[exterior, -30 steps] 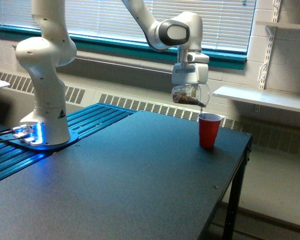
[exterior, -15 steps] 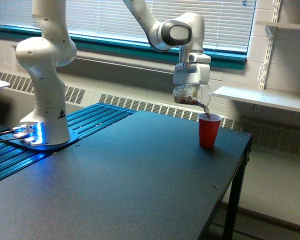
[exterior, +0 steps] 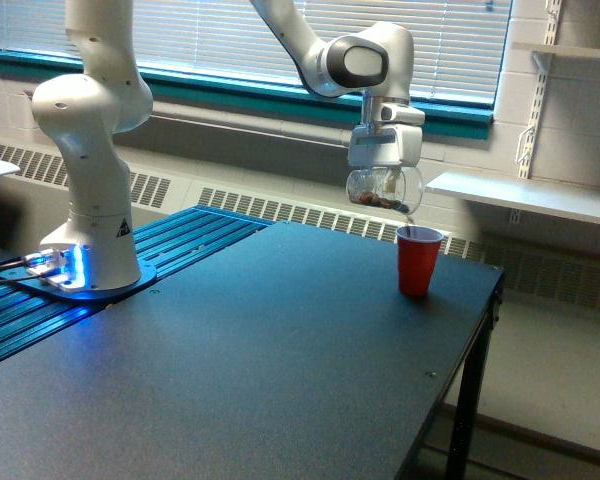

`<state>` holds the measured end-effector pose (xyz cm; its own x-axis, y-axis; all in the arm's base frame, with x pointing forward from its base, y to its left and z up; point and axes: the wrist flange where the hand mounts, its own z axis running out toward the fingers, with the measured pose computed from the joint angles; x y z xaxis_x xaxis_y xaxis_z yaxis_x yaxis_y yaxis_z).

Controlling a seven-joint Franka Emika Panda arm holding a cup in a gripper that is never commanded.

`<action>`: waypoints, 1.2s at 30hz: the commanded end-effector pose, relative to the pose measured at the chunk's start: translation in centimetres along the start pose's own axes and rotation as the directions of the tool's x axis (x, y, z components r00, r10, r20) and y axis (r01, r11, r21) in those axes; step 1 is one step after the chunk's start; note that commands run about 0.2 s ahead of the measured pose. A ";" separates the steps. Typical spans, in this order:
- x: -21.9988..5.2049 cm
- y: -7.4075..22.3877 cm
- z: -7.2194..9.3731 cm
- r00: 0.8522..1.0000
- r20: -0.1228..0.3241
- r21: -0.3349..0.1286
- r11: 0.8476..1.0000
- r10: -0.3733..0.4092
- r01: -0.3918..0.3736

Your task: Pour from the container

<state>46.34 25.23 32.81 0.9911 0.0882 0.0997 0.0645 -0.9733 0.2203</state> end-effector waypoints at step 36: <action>0.9 -0.7 -0.9 0.998 0.055 -0.013 0.999 -0.029 0.030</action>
<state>47.29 25.61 33.60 0.9952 0.0835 0.0508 0.0698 -0.9708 0.2297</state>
